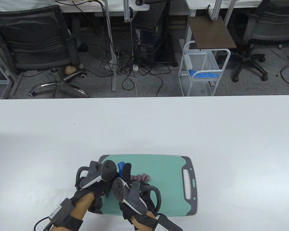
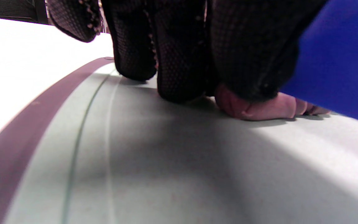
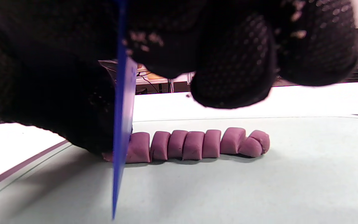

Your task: Slice plasticine roll into thin flakes

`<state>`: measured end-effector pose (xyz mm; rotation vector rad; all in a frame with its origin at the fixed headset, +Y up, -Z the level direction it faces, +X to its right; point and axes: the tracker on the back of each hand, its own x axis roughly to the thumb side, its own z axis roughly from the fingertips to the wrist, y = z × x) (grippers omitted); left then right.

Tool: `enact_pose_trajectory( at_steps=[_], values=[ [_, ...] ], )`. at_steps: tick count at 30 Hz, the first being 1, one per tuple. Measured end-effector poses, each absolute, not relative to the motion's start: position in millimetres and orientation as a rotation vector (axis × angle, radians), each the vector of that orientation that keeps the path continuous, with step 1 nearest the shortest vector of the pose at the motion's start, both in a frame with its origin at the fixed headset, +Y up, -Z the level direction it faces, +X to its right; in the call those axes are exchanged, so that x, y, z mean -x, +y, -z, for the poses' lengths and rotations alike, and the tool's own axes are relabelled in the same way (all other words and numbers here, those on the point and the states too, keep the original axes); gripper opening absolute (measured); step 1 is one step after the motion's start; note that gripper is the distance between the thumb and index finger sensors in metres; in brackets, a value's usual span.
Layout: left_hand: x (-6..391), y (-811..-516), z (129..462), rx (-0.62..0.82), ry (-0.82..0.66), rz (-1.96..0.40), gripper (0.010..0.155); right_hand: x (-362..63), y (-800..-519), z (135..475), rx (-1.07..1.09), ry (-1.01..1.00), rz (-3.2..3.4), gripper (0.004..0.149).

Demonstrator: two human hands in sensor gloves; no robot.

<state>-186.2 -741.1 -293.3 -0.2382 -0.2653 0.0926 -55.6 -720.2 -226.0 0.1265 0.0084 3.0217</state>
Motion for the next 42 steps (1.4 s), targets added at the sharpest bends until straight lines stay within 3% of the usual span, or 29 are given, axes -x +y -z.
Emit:
enact_pose_trajectory(
  at_steps=[42],
  values=[
    [185.7, -741.0, 293.6, 0.235, -0.265, -0.089, 0.047, 61.6, -722.9, 229.8, -0.135, -0.019, -3.073, 0.085]
  ],
)
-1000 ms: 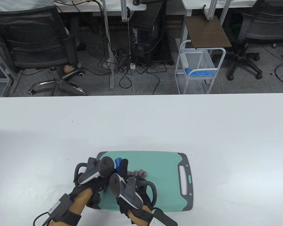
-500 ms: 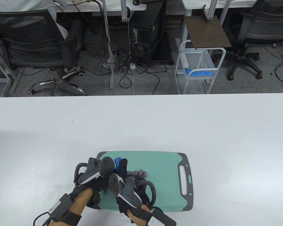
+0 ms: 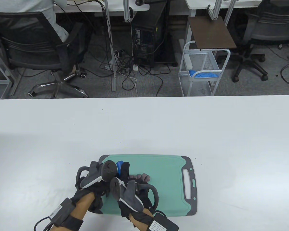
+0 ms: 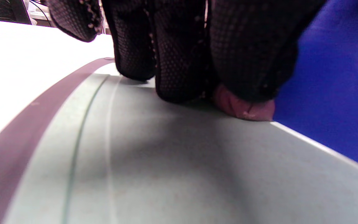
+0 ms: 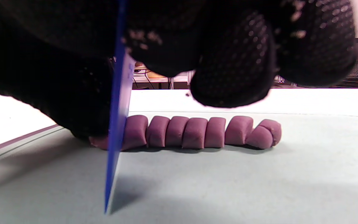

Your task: Slice plasticine roll into thin flakes

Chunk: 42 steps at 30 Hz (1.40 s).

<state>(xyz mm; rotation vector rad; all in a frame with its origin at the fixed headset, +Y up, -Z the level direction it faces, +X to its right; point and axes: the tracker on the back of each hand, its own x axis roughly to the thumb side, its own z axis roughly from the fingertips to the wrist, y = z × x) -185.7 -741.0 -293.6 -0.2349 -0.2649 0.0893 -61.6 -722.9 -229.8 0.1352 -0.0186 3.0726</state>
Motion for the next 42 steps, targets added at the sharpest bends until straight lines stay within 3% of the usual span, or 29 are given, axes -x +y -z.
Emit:
enact_pose_trajectory(
  at_steps=[19, 25, 42],
  values=[
    [186.5, -739.3, 289.7, 0.303, -0.264, -0.063, 0.047, 56.0, -718.2, 238.9, -0.105, 0.0, -3.021, 0.085],
    [184.9, -739.2, 287.9, 0.253, -0.253, -0.026, 0.046, 49.4, -713.3, 236.8, -0.113, -0.009, -2.965, 0.085],
    [188.9, -734.7, 289.2, 0.222, -0.233, -0.046, 0.048, -14.6, -672.8, 237.7, 0.059, -0.062, -2.685, 0.083]
  ],
)
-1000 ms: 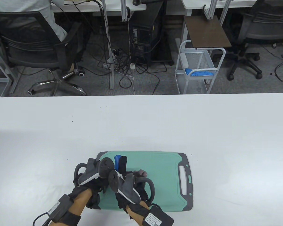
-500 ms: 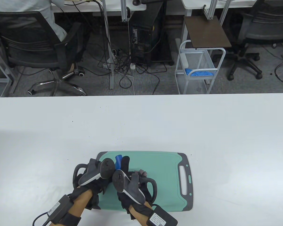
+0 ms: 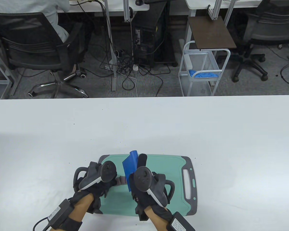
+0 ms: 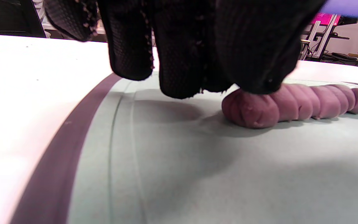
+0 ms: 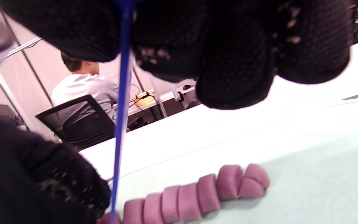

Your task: Slice plasticine roll into thin flakes

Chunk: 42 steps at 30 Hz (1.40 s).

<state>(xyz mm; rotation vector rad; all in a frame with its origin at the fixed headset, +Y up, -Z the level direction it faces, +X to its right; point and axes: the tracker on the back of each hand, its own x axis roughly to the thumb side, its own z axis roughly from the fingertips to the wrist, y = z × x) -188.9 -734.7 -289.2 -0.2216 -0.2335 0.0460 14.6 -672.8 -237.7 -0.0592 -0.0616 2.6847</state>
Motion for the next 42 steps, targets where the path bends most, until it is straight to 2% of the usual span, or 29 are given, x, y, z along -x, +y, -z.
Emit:
enact_pose_trajectory(
  at_steps=[8, 16, 25, 32, 37, 42],
  values=[
    [198.8, -729.9, 292.3, 0.221, -0.207, -0.086, 0.049, -71.3, -677.9, 252.5, 0.273, -0.053, -2.604, 0.073],
    [202.3, -731.2, 293.9, 0.225, -0.196, -0.077, 0.048, -111.6, -707.3, 268.4, 0.477, 0.031, -2.539, 0.071],
    [202.9, -729.7, 293.2, 0.231, -0.19, -0.077, 0.048, -127.3, -730.0, 274.5, 0.651, 0.178, -2.573, 0.069],
    [203.6, -728.8, 292.9, 0.238, -0.185, -0.079, 0.049, -134.8, -738.1, 274.9, 0.824, 0.417, -2.636, 0.067],
    [204.3, -728.7, 292.9, 0.244, -0.181, -0.081, 0.049, -137.8, -742.1, 275.2, 0.847, 0.532, -2.619, 0.068],
    [205.0, -728.5, 292.7, 0.248, -0.177, -0.082, 0.05, -135.9, -742.3, 275.4, 0.843, 0.562, -2.64, 0.068]
  ],
)
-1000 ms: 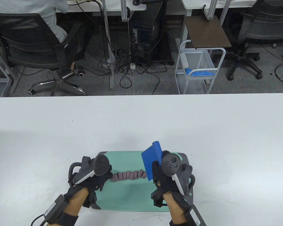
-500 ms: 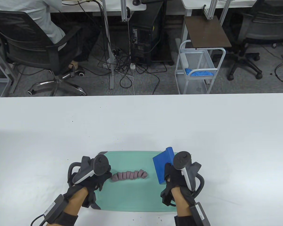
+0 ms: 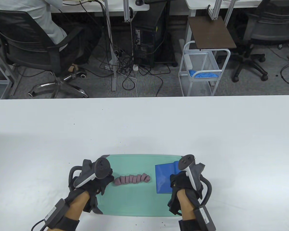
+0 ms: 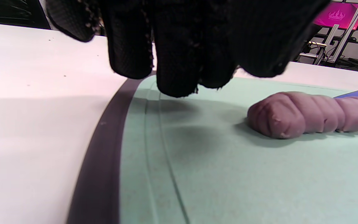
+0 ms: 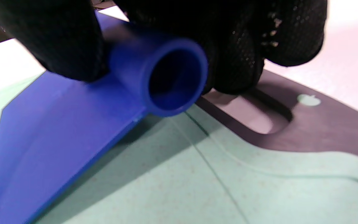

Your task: Slice plasticine roll into thin flakes

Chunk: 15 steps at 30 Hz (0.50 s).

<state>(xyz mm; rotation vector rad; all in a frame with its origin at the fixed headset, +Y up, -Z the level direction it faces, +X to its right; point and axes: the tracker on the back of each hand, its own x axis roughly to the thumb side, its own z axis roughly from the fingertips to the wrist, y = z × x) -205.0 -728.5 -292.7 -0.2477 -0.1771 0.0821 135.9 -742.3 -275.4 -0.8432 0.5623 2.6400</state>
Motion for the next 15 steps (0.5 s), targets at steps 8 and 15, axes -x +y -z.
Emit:
enact_pose_trajectory(
  at_steps=[8, 15],
  values=[
    [206.4, -728.5, 293.2, 0.251, -0.172, -0.086, 0.05, -131.6, -743.2, 275.4, 0.837, 0.581, -2.685, 0.067],
    [206.9, -728.4, 293.2, 0.253, -0.167, -0.08, 0.052, -132.9, -736.6, 275.0, 0.805, 0.534, -2.692, 0.071]
  ],
)
